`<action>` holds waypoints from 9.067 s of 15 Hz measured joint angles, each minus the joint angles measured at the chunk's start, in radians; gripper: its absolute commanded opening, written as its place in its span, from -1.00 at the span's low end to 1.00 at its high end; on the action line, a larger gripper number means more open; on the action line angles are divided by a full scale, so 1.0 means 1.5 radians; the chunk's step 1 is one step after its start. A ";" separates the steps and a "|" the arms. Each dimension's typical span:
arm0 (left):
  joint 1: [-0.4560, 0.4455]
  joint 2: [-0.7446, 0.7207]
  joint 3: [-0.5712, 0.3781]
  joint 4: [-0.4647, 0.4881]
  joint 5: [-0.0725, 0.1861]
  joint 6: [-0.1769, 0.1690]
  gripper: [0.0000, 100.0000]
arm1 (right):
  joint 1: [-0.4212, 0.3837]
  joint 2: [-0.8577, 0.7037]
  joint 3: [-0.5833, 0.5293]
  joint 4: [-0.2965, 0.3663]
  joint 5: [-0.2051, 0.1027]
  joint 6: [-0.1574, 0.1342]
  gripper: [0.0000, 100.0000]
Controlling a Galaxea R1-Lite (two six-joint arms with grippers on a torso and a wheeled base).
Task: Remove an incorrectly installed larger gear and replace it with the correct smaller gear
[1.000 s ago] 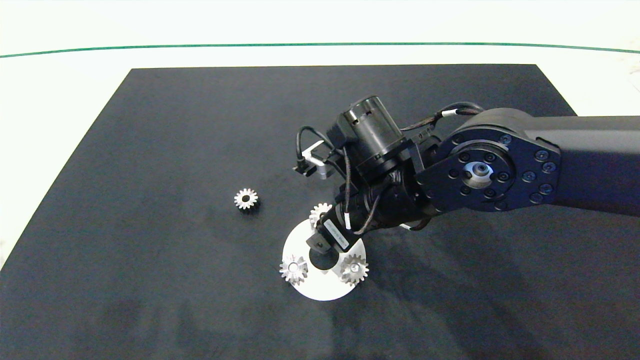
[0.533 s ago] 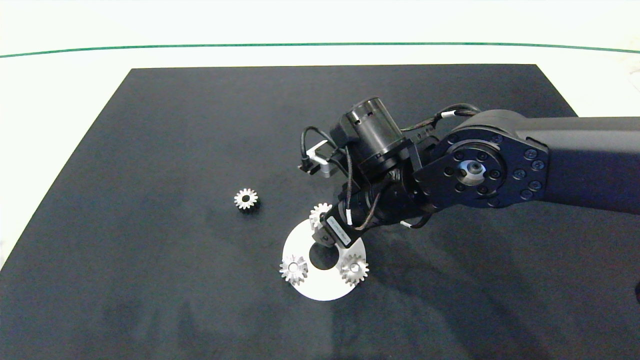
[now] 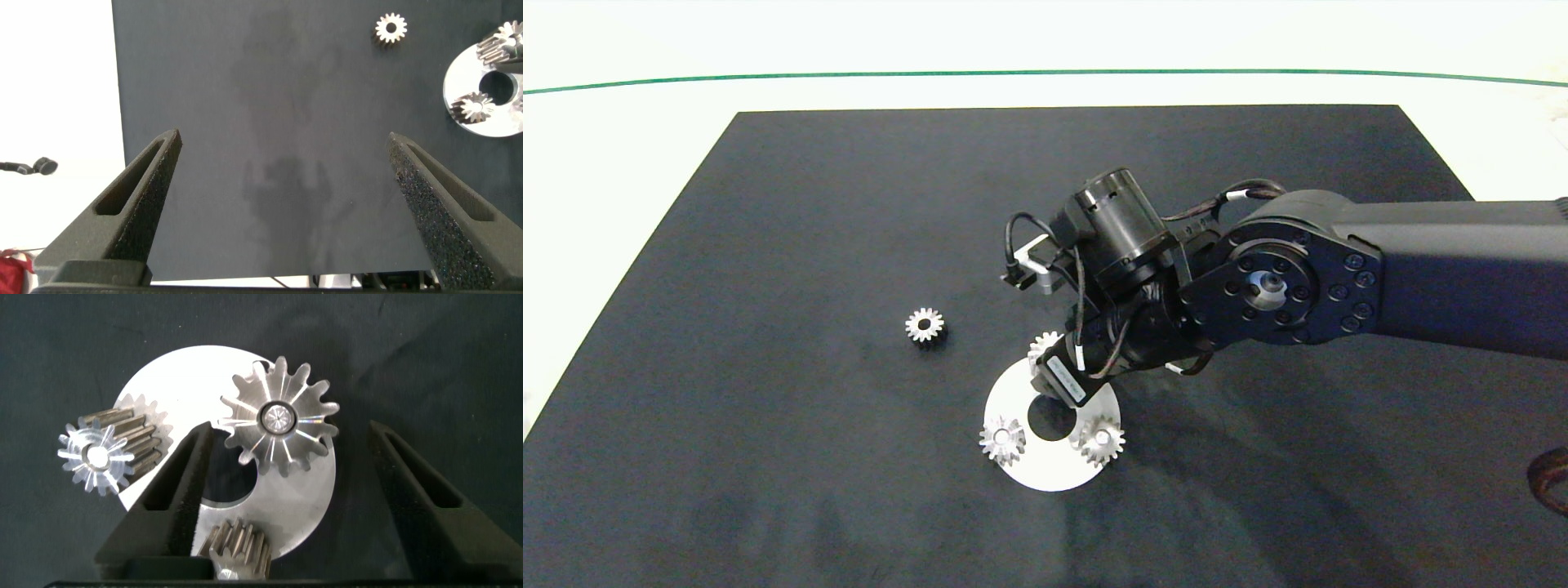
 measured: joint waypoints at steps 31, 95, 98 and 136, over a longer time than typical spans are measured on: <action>0.000 -0.006 0.001 0.008 0.000 0.013 1.00 | 0.023 -0.014 0.013 0.001 -0.033 0.001 -0.38; 0.000 -0.016 0.001 0.012 0.000 0.020 1.00 | 0.020 0.036 -0.055 0.027 -0.073 0.040 1.00; 0.000 -0.016 0.001 0.012 0.000 0.020 1.00 | 0.021 0.037 -0.054 0.027 -0.073 0.039 0.91; 0.000 -0.031 0.001 0.012 0.000 0.032 1.00 | 0.046 0.016 -0.032 0.023 -0.077 0.040 -0.20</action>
